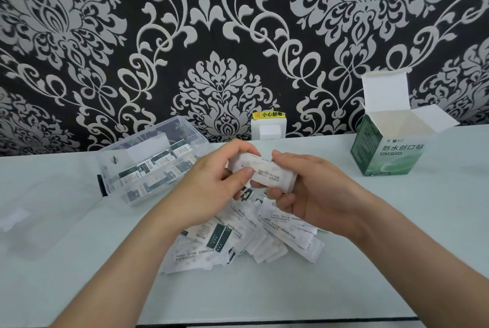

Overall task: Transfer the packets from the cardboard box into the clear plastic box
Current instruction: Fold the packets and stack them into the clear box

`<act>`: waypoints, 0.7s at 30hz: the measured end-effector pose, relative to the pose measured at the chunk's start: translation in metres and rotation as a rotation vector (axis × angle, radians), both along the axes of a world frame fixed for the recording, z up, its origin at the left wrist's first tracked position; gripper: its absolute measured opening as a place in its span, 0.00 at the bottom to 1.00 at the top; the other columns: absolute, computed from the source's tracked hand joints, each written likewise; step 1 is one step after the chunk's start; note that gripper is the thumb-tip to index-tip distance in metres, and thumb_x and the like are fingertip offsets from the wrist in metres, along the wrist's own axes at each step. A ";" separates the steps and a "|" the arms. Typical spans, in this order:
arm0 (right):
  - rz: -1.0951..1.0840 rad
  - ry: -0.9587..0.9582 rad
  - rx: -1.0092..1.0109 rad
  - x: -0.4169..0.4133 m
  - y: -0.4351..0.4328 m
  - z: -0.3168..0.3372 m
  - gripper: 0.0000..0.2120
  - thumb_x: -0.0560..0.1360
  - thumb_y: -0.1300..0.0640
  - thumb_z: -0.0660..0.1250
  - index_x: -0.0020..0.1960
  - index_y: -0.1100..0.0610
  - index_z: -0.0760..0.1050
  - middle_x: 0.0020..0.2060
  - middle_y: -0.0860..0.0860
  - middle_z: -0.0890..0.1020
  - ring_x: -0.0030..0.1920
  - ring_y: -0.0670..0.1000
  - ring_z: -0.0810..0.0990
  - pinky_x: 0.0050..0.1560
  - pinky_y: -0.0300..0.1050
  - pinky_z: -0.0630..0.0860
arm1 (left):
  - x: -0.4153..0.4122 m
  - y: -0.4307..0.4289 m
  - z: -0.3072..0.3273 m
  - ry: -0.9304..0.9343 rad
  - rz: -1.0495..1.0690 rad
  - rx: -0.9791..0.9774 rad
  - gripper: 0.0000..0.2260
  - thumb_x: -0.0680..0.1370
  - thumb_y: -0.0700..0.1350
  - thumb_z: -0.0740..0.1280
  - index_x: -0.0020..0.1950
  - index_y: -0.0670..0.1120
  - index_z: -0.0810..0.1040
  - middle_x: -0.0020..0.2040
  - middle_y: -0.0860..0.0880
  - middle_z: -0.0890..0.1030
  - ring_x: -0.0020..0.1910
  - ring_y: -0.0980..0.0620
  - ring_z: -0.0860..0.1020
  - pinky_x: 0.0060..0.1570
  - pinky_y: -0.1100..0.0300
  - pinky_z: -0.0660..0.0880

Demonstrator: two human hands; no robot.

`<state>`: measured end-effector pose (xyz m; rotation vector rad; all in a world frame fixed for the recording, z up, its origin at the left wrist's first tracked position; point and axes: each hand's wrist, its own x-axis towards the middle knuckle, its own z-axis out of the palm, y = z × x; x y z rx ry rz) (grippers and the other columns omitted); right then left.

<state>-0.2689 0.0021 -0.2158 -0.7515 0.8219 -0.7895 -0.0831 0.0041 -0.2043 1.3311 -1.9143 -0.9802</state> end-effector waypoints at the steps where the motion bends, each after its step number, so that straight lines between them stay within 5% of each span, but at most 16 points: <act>1: 0.024 -0.015 0.000 -0.001 0.000 0.000 0.17 0.80 0.53 0.62 0.61 0.65 0.75 0.44 0.61 0.81 0.30 0.49 0.72 0.26 0.36 0.67 | -0.001 0.001 0.001 0.001 -0.006 0.002 0.10 0.80 0.46 0.64 0.52 0.62 0.74 0.37 0.48 0.80 0.34 0.51 0.77 0.35 0.52 0.73; 5: 0.228 0.104 -0.188 -0.003 0.003 0.004 0.16 0.78 0.50 0.62 0.57 0.60 0.76 0.47 0.60 0.83 0.33 0.51 0.78 0.34 0.41 0.68 | 0.004 0.004 0.008 -0.066 -0.015 -0.080 0.14 0.80 0.40 0.63 0.50 0.62 0.74 0.31 0.54 0.74 0.32 0.57 0.72 0.32 0.62 0.70; 8: 0.307 0.133 -0.256 -0.004 0.004 0.005 0.16 0.76 0.50 0.65 0.56 0.61 0.74 0.48 0.60 0.83 0.40 0.54 0.83 0.40 0.43 0.72 | 0.006 0.005 0.015 -0.167 -0.056 -0.157 0.15 0.79 0.40 0.64 0.51 0.63 0.73 0.37 0.55 0.74 0.34 0.61 0.71 0.34 0.66 0.68; 12: 0.204 0.103 -0.266 0.005 0.003 0.008 0.08 0.74 0.53 0.67 0.46 0.58 0.77 0.41 0.58 0.83 0.38 0.53 0.82 0.41 0.44 0.72 | 0.008 0.009 0.021 -0.142 -0.098 -0.213 0.17 0.78 0.47 0.66 0.65 0.62 0.71 0.57 0.61 0.72 0.59 0.62 0.71 0.55 0.64 0.71; 15: 0.138 0.054 -0.258 0.014 0.001 0.014 0.09 0.74 0.54 0.68 0.48 0.59 0.77 0.40 0.58 0.83 0.38 0.53 0.80 0.41 0.45 0.75 | 0.011 0.013 0.023 -0.136 -0.111 -0.168 0.36 0.68 0.62 0.71 0.72 0.66 0.59 0.71 0.65 0.60 0.70 0.64 0.63 0.65 0.61 0.65; 17: 0.139 0.017 -0.242 0.023 0.000 0.018 0.09 0.74 0.55 0.68 0.50 0.60 0.77 0.41 0.58 0.83 0.37 0.53 0.81 0.38 0.45 0.78 | 0.012 0.016 0.022 -0.208 -0.070 -0.207 0.42 0.62 0.65 0.74 0.71 0.69 0.56 0.72 0.66 0.53 0.68 0.65 0.60 0.61 0.70 0.61; 21: 0.177 0.016 -0.247 0.043 -0.004 0.025 0.14 0.74 0.54 0.69 0.56 0.61 0.76 0.44 0.59 0.84 0.38 0.54 0.82 0.39 0.43 0.78 | 0.022 0.016 0.020 -0.225 0.019 -0.321 0.35 0.64 0.59 0.75 0.66 0.67 0.61 0.66 0.65 0.58 0.56 0.70 0.67 0.48 0.81 0.63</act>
